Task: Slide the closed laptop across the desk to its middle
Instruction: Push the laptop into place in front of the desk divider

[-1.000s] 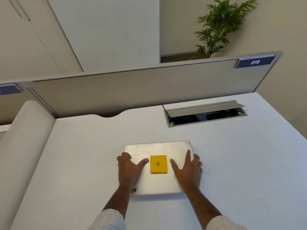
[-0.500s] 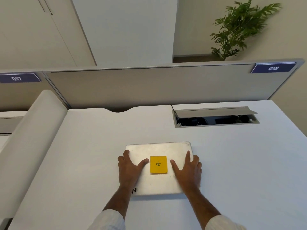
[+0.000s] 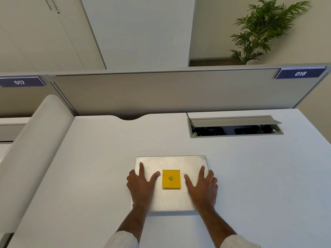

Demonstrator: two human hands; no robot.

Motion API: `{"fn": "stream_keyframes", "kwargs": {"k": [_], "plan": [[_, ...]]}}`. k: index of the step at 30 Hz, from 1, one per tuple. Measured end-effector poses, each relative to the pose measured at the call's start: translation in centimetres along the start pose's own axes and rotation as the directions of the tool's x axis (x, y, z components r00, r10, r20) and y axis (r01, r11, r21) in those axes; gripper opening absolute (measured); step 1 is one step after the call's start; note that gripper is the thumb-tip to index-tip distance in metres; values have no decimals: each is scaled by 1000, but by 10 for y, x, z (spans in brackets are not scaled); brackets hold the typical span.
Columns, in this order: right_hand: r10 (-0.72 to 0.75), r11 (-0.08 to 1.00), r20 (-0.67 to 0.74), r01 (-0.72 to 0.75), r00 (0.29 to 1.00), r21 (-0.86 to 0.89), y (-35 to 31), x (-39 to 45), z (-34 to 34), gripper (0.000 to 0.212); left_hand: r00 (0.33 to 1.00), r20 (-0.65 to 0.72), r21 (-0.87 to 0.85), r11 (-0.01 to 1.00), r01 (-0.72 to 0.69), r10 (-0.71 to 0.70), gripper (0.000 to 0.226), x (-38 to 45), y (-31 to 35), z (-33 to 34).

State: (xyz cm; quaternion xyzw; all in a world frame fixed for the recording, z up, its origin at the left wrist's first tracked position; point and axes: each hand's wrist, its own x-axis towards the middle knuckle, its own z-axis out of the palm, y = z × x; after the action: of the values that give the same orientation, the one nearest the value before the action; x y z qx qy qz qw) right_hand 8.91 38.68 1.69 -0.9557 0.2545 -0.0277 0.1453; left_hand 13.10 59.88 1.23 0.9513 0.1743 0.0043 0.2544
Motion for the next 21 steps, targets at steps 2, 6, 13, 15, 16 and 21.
{"fn": "stream_keyframes", "kwargs": {"k": [2,6,13,15,16,21], "plan": [[-2,1000,6,2,1000,-12,1,1,1,88,1000,-5,-3,1000,0,0,89,0,0,3],[-7,999,-4,6,1000,-33,1,1,2,88,1000,-16,-16,1000,4,-4,87,0,-4,6],[-3,999,-4,3,1000,-47,0,0,8,87,1000,-27,11,1000,-2,3,84,0,-4,9],[-3,999,0,3,1000,-47,1,0,8,87,999,-41,8,1000,-10,11,84,0,-5,10],[-1,999,4,2,1000,-49,1,-1,9,87,999,-46,7,1000,-12,13,84,0,-5,11],[-3,999,4,4,1000,-54,3,1,13,87,999,-53,19,1000,-14,15,83,0,-6,14]]}}
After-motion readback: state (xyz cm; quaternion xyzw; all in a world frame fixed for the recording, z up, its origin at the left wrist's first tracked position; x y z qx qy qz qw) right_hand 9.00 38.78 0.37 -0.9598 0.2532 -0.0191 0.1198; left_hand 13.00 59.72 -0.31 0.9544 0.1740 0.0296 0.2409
